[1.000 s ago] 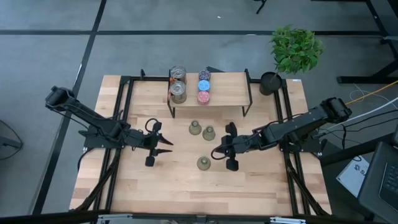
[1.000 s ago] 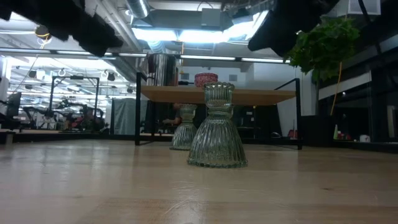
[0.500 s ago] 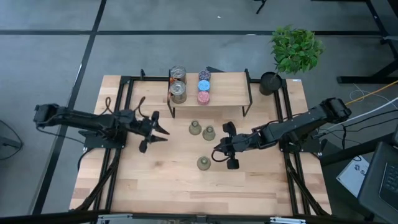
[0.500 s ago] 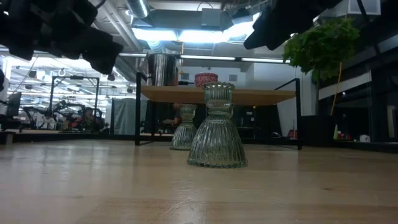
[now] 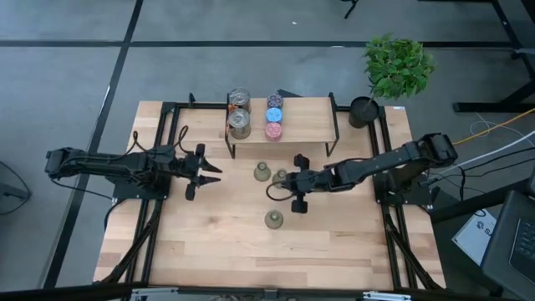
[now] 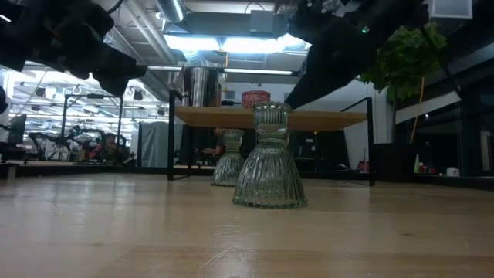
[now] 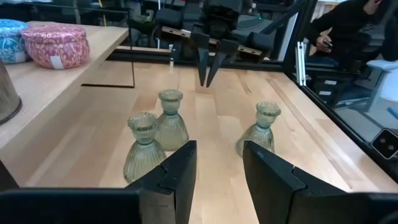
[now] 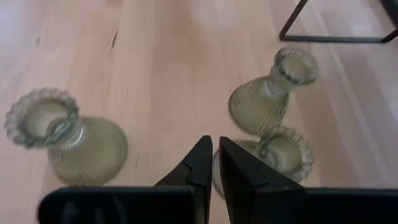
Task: Pick & Place candle stick holders
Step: Put the top right green glass candle holder on the shelf
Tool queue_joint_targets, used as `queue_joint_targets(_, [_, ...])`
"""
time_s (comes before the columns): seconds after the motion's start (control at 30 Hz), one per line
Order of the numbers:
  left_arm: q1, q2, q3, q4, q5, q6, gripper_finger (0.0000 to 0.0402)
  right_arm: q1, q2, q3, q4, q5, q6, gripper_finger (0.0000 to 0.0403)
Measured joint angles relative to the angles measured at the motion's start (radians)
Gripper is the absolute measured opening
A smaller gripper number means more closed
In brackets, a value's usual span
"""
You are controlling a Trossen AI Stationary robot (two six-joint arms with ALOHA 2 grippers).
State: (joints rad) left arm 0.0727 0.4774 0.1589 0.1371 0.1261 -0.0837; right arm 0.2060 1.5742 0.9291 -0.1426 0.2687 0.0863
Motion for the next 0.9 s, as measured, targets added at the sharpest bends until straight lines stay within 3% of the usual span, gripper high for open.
queue_joint_targets(0.9, [0.000, 0.001, 0.000, -0.001, -0.014, 0.000, 0.0127, -0.015, -0.001, 0.000, 0.074, -0.003, 0.030, 0.0045])
